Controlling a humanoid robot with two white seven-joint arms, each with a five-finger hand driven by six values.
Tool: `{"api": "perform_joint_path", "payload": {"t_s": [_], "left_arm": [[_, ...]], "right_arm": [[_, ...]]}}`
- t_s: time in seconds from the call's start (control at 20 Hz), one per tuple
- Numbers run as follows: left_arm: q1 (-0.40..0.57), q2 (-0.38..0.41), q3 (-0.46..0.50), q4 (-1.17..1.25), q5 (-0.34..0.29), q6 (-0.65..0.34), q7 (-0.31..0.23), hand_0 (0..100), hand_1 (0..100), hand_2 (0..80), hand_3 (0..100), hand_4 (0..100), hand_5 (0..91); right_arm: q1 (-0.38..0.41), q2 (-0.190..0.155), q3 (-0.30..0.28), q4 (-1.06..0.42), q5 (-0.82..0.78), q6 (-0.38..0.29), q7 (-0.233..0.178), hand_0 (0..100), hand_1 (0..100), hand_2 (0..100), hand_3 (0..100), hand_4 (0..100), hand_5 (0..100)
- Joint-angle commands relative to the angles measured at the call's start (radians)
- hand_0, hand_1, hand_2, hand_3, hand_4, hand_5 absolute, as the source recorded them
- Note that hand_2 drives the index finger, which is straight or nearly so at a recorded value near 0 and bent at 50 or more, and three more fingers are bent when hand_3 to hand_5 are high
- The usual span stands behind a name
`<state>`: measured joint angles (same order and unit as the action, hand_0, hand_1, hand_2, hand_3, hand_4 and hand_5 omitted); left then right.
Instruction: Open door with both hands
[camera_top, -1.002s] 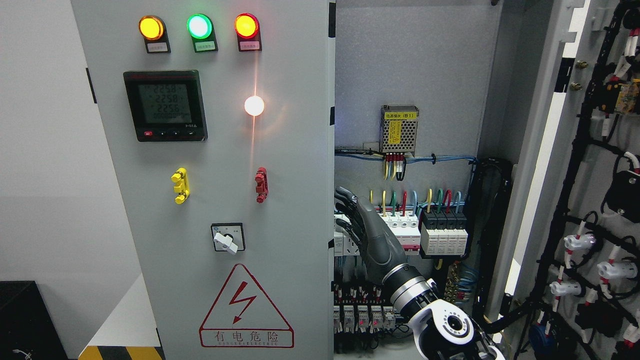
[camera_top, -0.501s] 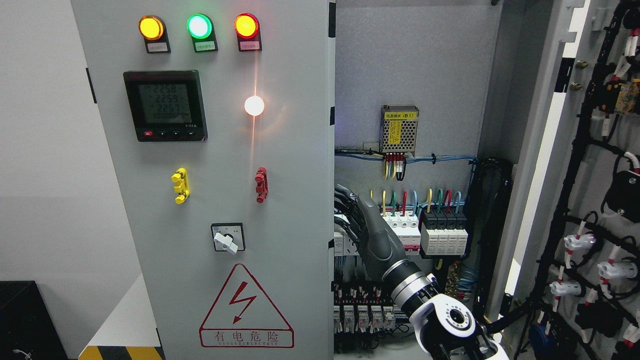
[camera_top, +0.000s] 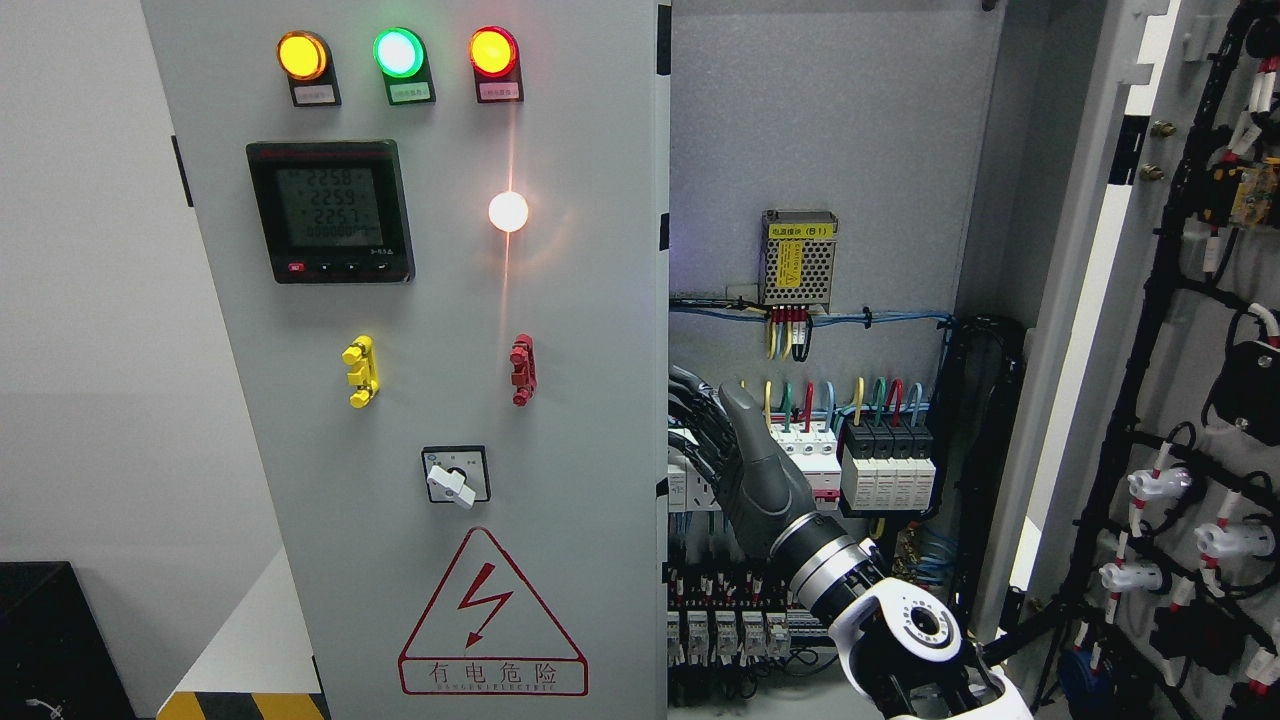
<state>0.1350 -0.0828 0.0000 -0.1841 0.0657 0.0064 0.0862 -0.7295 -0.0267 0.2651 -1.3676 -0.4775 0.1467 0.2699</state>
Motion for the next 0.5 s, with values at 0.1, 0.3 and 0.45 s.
{"api": "perform_joint_path", "payload": {"t_s": [0.1,0.3,0.45], "left_arm": [[0.0,0.0,0.009,0.0,0.0,0.0,0.0,0,0,0.0,0,0,0.0],[0.0,0.0,0.009,0.0,0.0,0.0,0.0,0,0,0.0,0,0,0.0],[0.0,0.0,0.009,0.0,0.0,0.0,0.0,0,0,0.0,0,0,0.0]], "right_arm": [[-0.005,-0.039,-0.006,0.022,-0.024,0.001,0.041,19,0,0,0,0,0],[-0.013,-0.039,-0.006,0.022,-0.024,0.017,0.072,19,0,0,0,0,0],[-0.025,-0.039,-0.006,0.028,-0.024,0.019,0.072,19,0,0,0,0,0]]}}
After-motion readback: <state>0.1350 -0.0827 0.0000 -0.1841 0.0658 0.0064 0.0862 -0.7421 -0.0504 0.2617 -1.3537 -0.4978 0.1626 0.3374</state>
